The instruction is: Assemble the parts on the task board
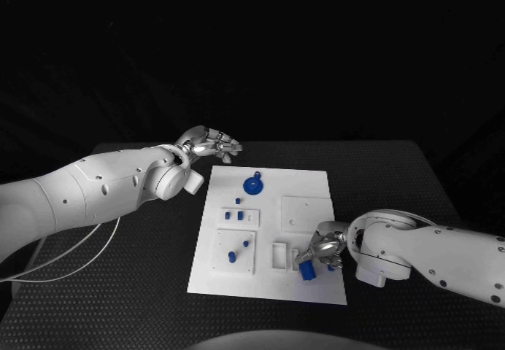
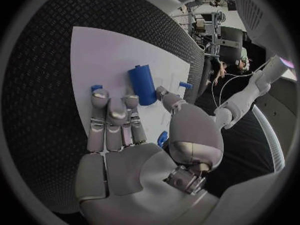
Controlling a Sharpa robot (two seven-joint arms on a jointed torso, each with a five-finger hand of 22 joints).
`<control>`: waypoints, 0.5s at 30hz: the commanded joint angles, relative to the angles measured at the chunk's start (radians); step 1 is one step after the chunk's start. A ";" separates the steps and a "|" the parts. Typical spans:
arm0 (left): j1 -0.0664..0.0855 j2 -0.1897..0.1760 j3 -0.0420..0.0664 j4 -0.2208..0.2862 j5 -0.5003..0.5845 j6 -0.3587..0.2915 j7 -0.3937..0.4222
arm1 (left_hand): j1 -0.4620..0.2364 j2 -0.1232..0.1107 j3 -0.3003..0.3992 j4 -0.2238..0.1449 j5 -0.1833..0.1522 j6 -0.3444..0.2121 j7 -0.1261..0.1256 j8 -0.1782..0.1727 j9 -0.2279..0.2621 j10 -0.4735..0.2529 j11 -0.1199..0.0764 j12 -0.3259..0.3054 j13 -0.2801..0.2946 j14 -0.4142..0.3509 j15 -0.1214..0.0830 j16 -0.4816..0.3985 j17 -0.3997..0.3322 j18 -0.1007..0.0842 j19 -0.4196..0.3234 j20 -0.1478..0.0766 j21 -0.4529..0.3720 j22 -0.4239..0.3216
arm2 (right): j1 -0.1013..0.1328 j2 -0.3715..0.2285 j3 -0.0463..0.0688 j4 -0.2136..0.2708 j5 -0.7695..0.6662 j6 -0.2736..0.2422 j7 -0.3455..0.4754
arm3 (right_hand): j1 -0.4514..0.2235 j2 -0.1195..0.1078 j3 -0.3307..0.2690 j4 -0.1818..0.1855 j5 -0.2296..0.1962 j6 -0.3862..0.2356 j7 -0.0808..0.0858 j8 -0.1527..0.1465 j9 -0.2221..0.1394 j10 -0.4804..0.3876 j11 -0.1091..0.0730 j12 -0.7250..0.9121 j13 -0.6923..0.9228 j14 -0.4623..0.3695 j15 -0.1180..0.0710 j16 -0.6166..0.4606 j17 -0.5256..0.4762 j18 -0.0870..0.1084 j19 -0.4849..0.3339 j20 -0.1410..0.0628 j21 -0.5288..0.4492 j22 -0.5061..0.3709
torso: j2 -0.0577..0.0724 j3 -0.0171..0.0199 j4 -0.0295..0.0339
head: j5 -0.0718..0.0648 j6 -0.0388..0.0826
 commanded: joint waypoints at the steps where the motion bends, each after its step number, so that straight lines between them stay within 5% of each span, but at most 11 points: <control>1: 0.001 0.000 0.001 0.003 0.005 0.011 0.004 | -0.002 0.006 0.000 0.006 -0.001 -0.002 -0.001 0.004 -0.001 -0.006 -0.002 0.004 -0.001 -0.003 0.004 -0.004 0.001 0.007 -0.005 0.001 -0.004 0.002 | -0.006 -0.001 -0.004 -0.003 -0.042 -0.012 -0.013 | 0.033 0.023 0.060 -0.070 0.002 0.009 0.000 0.007 0.001 0.006 -0.003 0.002 0.002 0.004 -0.005 0.006 0.002 0.031 -0.001 0.003 0.008 0.014 | 0.000 0.0006 -0.0006 | 0.000 -0.002; 9: 0.001 0.000 0.001 0.002 0.005 0.010 0.003 | -0.002 0.007 0.001 0.006 -0.001 -0.002 -0.001 0.004 -0.001 -0.006 -0.002 0.004 -0.001 -0.003 0.004 -0.005 0.002 0.007 -0.005 0.002 -0.004 0.002 | -0.006 -0.005 -0.004 0.004 -0.054 -0.027 -0.011 | 0.026 0.032 0.091 -0.116 0.004 0.020 0.000 0.006 0.001 0.011 -0.005 -0.001 0.005 0.007 -0.005 0.004 0.002 0.031 0.002 0.010 0.011 0.011 | -0.001 0.0004 -0.0015 | -0.003 -0.002; 15: 0.001 0.000 0.000 -0.001 0.005 0.009 0.003 | -0.003 0.010 0.001 0.008 -0.001 -0.002 -0.001 0.005 -0.001 -0.006 -0.002 0.004 -0.001 -0.003 0.004 -0.005 0.002 0.007 -0.005 0.002 -0.005 0.003 | -0.005 -0.024 -0.004 0.022 -0.008 -0.034 -0.012 | -0.018 0.050 0.128 -0.101 0.008 0.040 -0.004 0.007 -0.003 0.019 -0.008 -0.005 0.006 0.011 -0.007 0.002 0.001 0.031 0.006 0.016 0.011 0.008 | -0.001 0.0001 -0.0019 | -0.003 0.002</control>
